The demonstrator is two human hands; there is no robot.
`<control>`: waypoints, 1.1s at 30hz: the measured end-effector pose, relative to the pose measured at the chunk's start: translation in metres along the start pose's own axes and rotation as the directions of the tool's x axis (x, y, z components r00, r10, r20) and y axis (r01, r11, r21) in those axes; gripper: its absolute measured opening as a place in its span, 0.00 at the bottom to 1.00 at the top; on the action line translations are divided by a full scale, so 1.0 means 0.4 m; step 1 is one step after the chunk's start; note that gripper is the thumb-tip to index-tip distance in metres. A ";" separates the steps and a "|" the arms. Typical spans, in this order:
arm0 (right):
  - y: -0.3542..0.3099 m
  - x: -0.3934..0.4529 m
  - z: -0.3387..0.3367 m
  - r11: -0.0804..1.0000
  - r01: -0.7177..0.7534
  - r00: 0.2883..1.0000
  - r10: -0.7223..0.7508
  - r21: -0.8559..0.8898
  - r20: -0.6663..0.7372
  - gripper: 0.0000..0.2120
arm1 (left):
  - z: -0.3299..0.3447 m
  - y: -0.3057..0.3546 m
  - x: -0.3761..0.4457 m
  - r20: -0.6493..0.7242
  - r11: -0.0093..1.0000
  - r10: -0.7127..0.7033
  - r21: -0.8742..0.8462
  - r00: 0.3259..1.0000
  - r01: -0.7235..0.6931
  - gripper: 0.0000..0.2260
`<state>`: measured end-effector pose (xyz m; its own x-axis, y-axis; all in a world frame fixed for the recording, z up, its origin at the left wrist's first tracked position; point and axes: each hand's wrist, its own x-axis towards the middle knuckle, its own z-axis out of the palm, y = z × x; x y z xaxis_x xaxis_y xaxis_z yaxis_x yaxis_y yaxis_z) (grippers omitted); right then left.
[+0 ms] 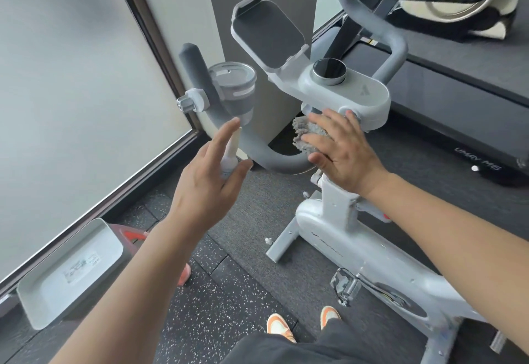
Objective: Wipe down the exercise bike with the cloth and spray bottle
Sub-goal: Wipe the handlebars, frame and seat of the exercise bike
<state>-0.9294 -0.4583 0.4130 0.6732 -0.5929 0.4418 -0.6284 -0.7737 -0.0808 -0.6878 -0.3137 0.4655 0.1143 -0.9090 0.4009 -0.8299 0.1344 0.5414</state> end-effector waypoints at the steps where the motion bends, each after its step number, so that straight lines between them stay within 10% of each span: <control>1: 0.010 0.001 -0.001 1.000 -0.006 1.000 0.006 0.017 -0.003 0.30 | 0.004 0.005 0.003 0.005 1.000 0.007 0.001 1.000 -0.007 0.27; 15: 0.010 0.007 0.021 0.985 -0.101 0.975 0.126 0.141 -0.184 0.17 | 0.050 0.101 0.054 -0.028 1.000 0.024 0.014 0.999 -0.024 0.27; 33: 0.181 0.000 0.001 0.812 0.504 0.861 -0.443 0.296 -0.251 0.11 | 0.245 0.344 0.221 -0.203 0.974 -0.124 0.164 0.971 0.159 0.28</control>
<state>-0.9746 -0.5145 0.4067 0.7602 -0.1116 0.6401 -0.0556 -0.9927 -0.1071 -0.8456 -0.4144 0.5030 0.3251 -0.8195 0.4720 -0.8794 -0.0783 0.4696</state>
